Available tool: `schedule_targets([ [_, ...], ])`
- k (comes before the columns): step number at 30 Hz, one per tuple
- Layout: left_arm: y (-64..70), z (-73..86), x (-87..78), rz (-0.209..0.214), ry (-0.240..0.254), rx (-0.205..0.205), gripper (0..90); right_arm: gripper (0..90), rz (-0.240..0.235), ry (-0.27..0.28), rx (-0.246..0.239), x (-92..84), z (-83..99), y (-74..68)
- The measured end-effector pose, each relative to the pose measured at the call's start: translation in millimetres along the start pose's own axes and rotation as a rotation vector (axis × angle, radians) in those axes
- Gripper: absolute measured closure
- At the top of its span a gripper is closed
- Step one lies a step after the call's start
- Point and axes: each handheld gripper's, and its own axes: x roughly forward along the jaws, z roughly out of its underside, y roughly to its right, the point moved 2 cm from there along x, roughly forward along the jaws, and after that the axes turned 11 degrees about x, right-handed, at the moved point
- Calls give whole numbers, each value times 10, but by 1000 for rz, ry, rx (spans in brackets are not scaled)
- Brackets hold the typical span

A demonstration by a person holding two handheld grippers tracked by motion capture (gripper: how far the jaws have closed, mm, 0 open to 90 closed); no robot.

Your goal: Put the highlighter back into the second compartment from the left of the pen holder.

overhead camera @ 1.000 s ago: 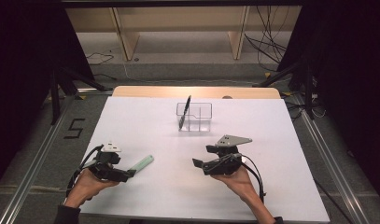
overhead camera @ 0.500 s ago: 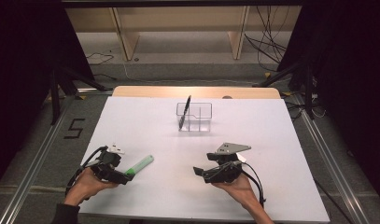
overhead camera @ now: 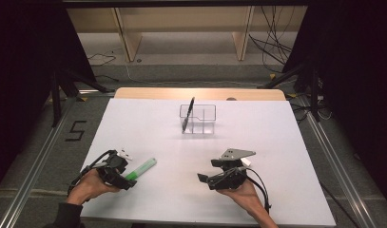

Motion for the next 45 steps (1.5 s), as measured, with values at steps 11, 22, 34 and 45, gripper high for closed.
schedule_targets([
  [11, 24, -33, 86, 16, 16, 48, 501, 246, 2, 1, -9, -15, 13, -19],
  [22, 27, -76, 86, 59, -2, 49, 664, 256, -7, -6, 1, 9, 25, -15],
  [34, 36, -268, -86, 151, 70, 14, 666, 262, -10, 11, -12, -14, 15, -53],
  [45, 277, -695, -103, 234, 61, 126, 666, 250, -35, 65, -75, -109, -34, -213],
])
